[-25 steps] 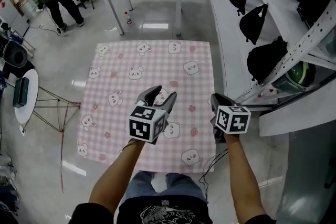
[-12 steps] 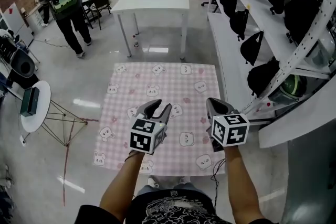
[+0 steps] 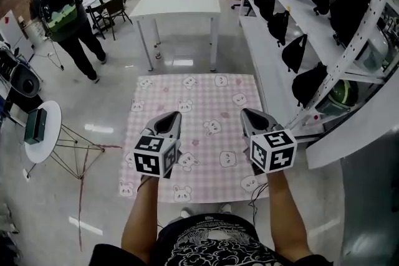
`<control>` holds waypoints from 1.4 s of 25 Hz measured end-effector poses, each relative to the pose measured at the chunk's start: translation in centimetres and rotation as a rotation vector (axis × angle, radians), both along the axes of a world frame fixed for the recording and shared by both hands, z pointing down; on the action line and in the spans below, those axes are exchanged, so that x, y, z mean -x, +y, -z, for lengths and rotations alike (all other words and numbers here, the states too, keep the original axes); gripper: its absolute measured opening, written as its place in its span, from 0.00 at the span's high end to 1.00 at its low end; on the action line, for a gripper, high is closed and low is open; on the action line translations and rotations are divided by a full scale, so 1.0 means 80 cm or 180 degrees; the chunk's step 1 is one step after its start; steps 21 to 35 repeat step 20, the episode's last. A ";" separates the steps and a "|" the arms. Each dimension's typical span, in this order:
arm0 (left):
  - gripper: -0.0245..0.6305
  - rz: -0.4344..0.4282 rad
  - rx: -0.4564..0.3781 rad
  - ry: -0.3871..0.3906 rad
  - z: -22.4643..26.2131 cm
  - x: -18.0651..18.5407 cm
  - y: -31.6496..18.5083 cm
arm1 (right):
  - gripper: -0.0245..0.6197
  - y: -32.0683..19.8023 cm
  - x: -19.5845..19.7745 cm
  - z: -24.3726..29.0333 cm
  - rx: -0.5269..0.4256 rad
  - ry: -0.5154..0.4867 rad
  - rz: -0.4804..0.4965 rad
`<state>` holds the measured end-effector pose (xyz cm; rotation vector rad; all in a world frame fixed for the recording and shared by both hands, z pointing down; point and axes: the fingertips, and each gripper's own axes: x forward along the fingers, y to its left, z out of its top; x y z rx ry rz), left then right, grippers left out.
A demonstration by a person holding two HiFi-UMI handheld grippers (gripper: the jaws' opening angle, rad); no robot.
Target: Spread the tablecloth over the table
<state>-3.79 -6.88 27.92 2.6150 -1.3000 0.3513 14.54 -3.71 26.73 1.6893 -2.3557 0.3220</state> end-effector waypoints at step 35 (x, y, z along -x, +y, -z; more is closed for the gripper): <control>0.95 0.0048 -0.0138 -0.0012 0.014 0.014 0.005 | 0.96 0.007 0.011 0.017 -0.0145 0.0099 0.0143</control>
